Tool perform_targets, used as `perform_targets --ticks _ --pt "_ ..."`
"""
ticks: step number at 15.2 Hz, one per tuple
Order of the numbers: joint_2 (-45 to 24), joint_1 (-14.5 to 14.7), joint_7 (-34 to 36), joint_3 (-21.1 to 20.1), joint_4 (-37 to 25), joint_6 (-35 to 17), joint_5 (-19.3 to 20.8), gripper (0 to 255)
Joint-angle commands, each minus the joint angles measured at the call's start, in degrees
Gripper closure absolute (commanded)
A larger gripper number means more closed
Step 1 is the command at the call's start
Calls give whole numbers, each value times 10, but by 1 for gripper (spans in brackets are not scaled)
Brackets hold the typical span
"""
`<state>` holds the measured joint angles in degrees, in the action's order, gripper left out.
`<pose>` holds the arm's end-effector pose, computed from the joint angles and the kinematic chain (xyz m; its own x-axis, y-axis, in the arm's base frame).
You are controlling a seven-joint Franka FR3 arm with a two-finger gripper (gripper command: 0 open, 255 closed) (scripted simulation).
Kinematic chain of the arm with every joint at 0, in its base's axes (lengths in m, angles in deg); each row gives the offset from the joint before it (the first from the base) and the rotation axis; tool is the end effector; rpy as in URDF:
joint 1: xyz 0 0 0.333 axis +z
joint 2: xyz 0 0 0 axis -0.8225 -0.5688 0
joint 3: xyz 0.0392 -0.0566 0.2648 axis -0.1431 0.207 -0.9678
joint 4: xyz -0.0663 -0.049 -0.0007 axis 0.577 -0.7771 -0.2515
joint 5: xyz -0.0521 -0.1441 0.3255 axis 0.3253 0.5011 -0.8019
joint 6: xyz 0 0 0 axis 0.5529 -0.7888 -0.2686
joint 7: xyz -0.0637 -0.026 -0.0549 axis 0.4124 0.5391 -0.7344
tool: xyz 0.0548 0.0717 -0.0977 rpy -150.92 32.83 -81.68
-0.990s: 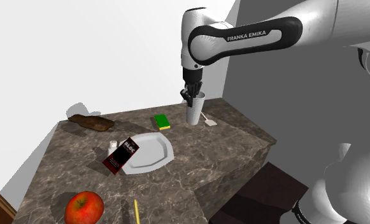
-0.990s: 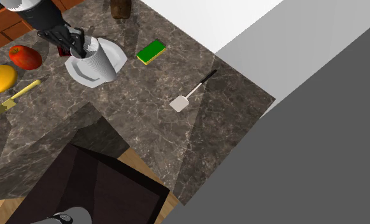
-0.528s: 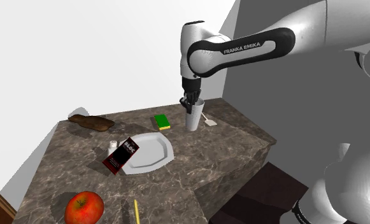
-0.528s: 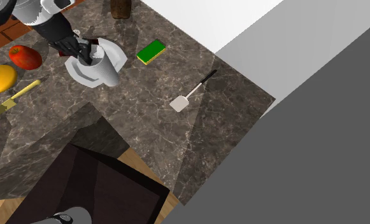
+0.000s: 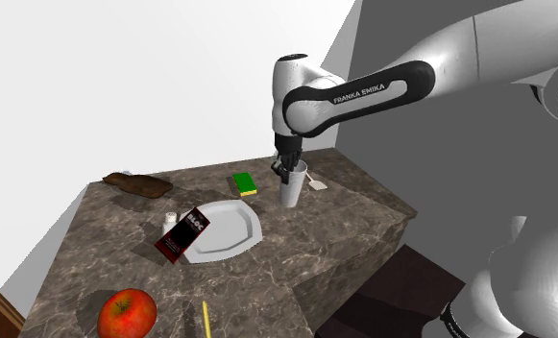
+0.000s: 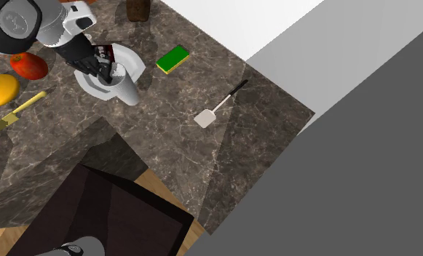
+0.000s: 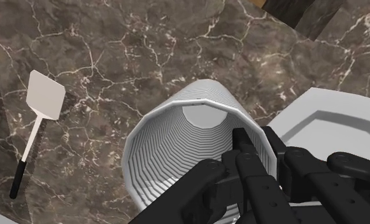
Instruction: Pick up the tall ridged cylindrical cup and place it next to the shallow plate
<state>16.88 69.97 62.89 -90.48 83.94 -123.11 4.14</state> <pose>0.4943 0.1425 0.4045 0.9558 0.2932 0.0234 0.2899 -0.9524 0.0946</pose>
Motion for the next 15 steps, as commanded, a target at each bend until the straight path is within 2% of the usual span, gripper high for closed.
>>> perform_targets --ticks 1,12,15 --pt "-6 0 1 0 8 -15 1 255" --pt "-39 -1 11 1 58 -97 8 255" --pt "-42 -1 12 1 60 -102 9 255"
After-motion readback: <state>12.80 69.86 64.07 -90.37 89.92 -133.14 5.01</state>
